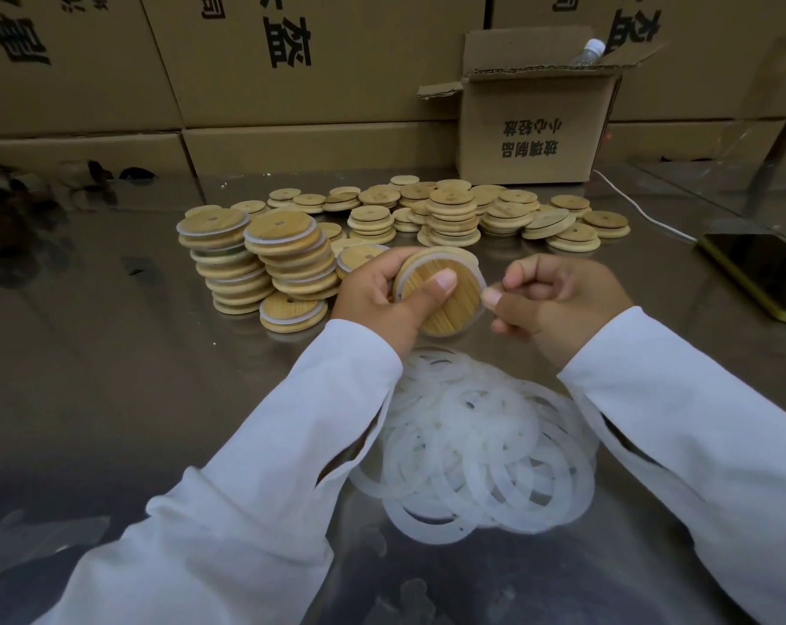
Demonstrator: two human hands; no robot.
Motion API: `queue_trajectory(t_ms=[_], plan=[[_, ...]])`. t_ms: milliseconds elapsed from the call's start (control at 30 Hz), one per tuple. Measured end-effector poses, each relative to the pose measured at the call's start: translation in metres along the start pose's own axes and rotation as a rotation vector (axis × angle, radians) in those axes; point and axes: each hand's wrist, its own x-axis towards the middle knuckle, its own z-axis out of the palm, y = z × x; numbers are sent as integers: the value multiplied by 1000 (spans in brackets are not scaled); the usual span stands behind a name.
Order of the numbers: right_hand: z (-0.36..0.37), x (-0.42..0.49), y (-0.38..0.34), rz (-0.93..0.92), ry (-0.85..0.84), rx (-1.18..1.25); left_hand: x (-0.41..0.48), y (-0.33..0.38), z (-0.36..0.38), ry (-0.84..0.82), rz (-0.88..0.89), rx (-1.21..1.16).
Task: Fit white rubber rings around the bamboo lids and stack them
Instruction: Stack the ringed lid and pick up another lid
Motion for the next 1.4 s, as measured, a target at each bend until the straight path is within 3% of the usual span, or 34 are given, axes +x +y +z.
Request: queue_trajectory(t_ms=[200,500,633,800,867,1033,1400], plan=[[-1,0,0,28,-20,162,2,-6,-2,23,-131,-116],[-2,3,-1,78,25,228,5,-10,-2,18,-189,-257],[-1,2,2,-5,82,118,7,-8,-1,22,-309,-518],[6,-5,8,-267,152,-121,8,-6,-1,85,-421,-800],[9,-7,11,-326,137,-267,9,-6,-3,97,-433,-851],[17,-13,9,-429,62,-364,9,-8,-3,125,-422,-853],[11,-7,6,-137,16,32,7,-6,-2,25,-295,-718]])
